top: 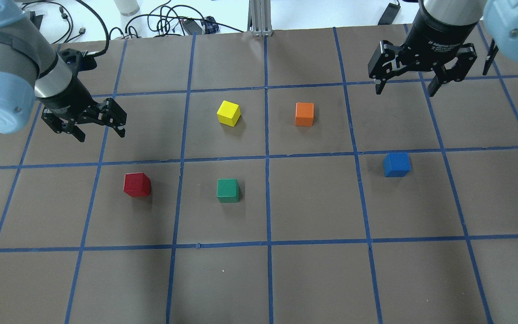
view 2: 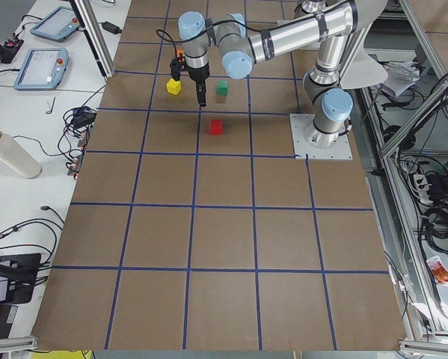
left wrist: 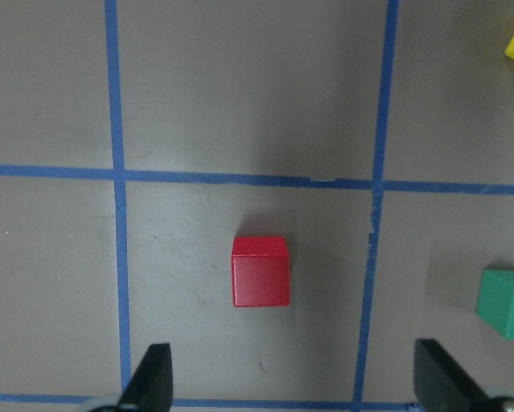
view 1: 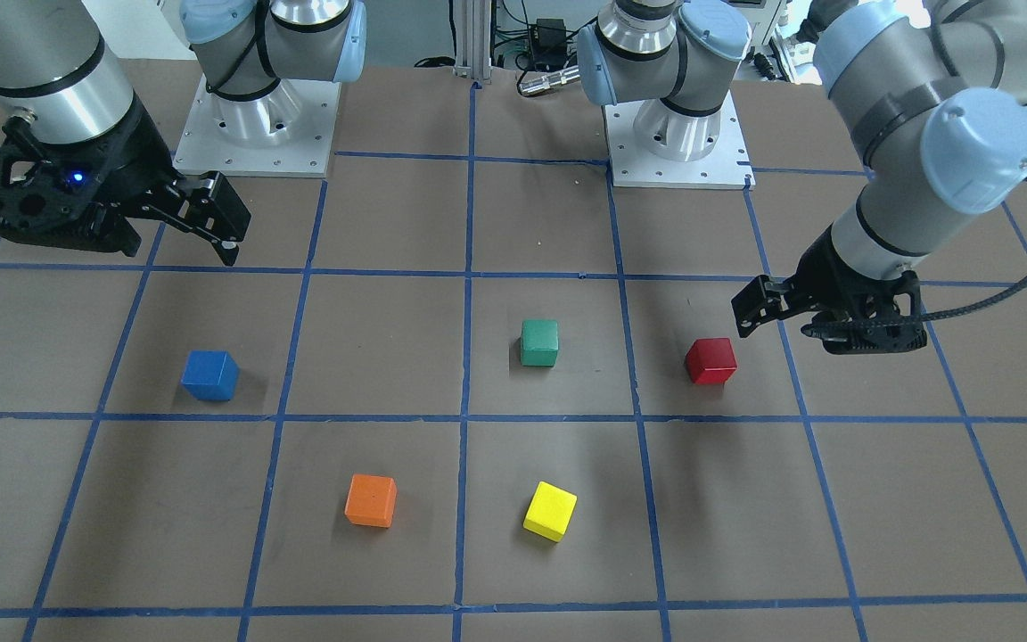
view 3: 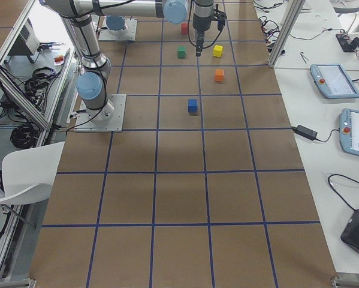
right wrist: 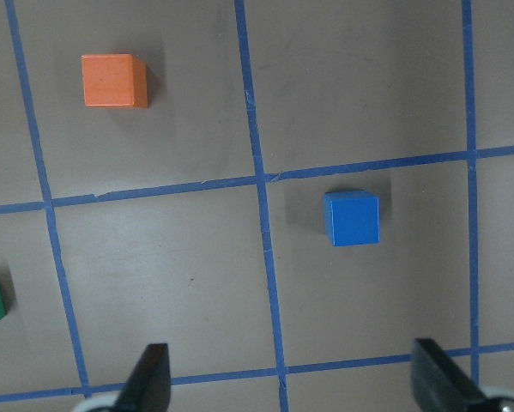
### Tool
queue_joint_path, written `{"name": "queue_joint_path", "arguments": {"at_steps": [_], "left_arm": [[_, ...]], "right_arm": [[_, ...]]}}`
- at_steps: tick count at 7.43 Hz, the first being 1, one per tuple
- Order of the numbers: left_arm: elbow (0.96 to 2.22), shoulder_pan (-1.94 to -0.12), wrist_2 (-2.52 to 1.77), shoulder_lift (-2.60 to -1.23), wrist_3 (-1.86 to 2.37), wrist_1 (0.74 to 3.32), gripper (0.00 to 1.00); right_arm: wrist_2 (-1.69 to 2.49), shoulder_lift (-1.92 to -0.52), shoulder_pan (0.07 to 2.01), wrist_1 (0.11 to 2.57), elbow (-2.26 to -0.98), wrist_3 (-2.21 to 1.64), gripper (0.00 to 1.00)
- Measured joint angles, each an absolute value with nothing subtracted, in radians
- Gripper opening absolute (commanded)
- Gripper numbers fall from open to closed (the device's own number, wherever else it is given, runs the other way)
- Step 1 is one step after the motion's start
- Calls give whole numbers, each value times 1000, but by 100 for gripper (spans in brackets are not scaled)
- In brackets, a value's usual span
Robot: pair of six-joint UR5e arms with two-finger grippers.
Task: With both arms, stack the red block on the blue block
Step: 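Lower the left gripper down onto the red cube, then close the left gripper on the red cube and lift it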
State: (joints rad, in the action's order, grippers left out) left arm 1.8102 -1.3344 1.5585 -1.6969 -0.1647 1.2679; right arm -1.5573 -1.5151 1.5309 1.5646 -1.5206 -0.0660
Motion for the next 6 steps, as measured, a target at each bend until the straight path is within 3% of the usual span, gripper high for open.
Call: {"name": "queue_joint_path", "arguments": {"at_steps": [4,5,6], "left_arm": [[2120,-1333,1560,-1744,-164,877,100],[2155,-1333,1561,-1754,-164,835,87],[2171,-1333,1562,-1763,-165,815,55]], "right_arm": [[-1557,-1516,1531,1565,-1522,-66,100],[-1557,-1516,1531,1565,-1522,-66,100],[-1557,-1516,1531,1565,-1522,-66,100]]}}
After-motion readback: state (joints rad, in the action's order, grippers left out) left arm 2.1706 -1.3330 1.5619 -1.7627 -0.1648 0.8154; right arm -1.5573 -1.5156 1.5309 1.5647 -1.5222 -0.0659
